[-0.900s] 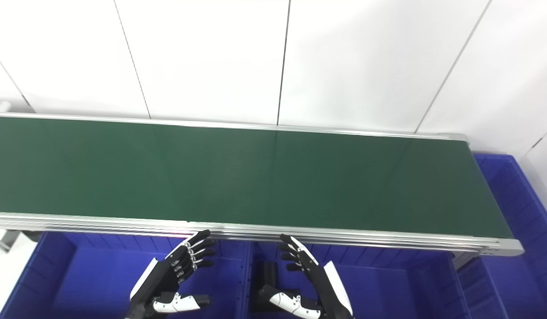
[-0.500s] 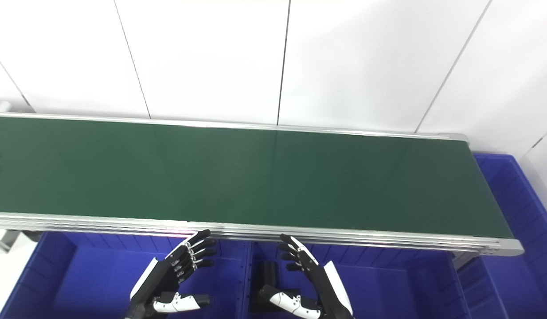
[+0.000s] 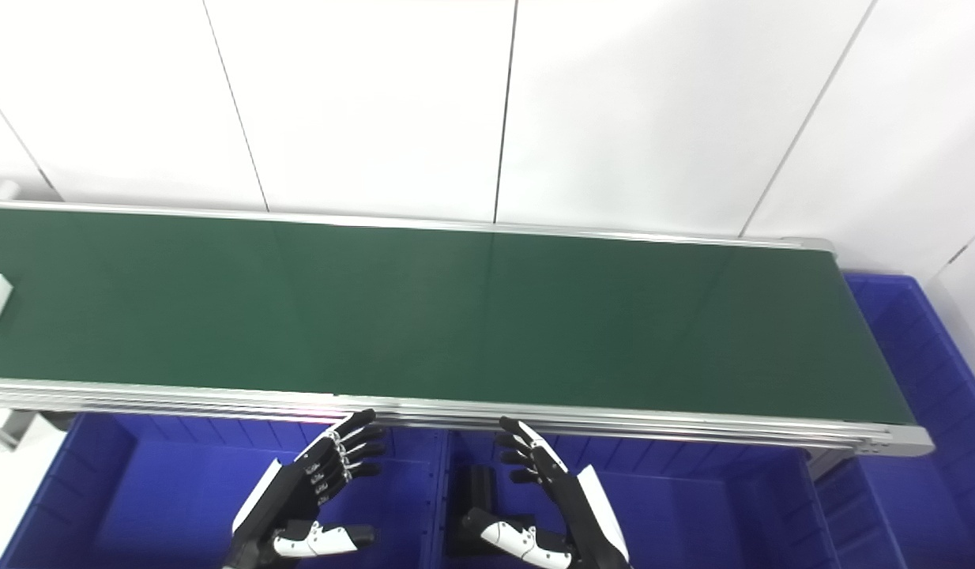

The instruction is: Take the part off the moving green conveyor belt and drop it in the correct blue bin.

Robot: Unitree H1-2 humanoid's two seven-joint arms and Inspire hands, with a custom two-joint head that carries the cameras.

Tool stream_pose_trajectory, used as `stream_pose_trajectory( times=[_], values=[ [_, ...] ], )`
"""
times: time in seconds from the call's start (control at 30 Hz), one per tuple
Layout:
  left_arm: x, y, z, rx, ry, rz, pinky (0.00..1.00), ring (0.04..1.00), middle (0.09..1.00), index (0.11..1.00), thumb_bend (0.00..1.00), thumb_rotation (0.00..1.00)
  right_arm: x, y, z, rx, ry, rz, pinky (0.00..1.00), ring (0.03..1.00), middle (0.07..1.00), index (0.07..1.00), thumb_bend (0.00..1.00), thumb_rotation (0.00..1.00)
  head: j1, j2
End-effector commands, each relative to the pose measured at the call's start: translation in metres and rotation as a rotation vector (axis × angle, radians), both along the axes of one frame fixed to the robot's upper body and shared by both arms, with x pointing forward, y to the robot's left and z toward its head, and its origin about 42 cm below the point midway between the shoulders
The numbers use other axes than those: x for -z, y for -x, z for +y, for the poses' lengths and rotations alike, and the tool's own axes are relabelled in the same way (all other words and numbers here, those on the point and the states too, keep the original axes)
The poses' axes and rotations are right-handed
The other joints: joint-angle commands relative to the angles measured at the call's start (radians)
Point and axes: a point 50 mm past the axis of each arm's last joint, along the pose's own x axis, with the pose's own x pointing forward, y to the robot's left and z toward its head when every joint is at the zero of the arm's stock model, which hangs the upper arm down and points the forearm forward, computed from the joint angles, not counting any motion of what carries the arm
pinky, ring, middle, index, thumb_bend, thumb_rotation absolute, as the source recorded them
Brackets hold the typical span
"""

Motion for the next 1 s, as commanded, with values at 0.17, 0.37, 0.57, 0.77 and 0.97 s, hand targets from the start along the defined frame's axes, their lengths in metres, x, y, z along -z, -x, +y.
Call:
stream_pose_trajectory(
  times=[0.17,0.37,0.57,0.77,0.97],
  values=[
    [-0.009,-0.004,-0.002,0.005,0.007,-0.043,0.77,0.824,0.855,0.890,0.94,0.25,-0.010,-0.003,0.001,-0.003,-0.024,-0.055,0.74,0.810,0.848,0.899,0.66,0.47,0.001,-0.002],
    [-0.009,-0.004,-0.002,0.003,0.004,-0.042,0.77,0.825,0.855,0.890,0.95,0.26,-0.010,-0.003,0.001,-0.001,-0.019,-0.054,0.74,0.808,0.846,0.898,0.66,0.48,0.010,-0.007],
    [-0.007,-0.004,-0.002,0.007,-0.001,-0.044,0.77,0.822,0.854,0.884,0.94,0.24,-0.009,-0.003,0.001,0.001,-0.027,-0.051,0.74,0.813,0.851,0.901,0.67,0.47,0.074,-0.033],
    [-0.003,-0.005,-0.006,0.017,-0.005,-0.048,0.77,0.814,0.846,0.881,0.94,0.24,-0.009,-0.002,-0.002,-0.002,-0.031,-0.062,0.74,0.813,0.855,0.903,0.63,0.43,0.182,-0.078],
    [0.002,-0.007,-0.010,0.025,-0.008,-0.041,0.75,0.797,0.828,0.868,0.97,0.25,-0.011,-0.005,-0.006,-0.004,-0.030,-0.080,0.73,0.802,0.847,0.901,0.56,0.35,0.254,-0.122]
  ],
)
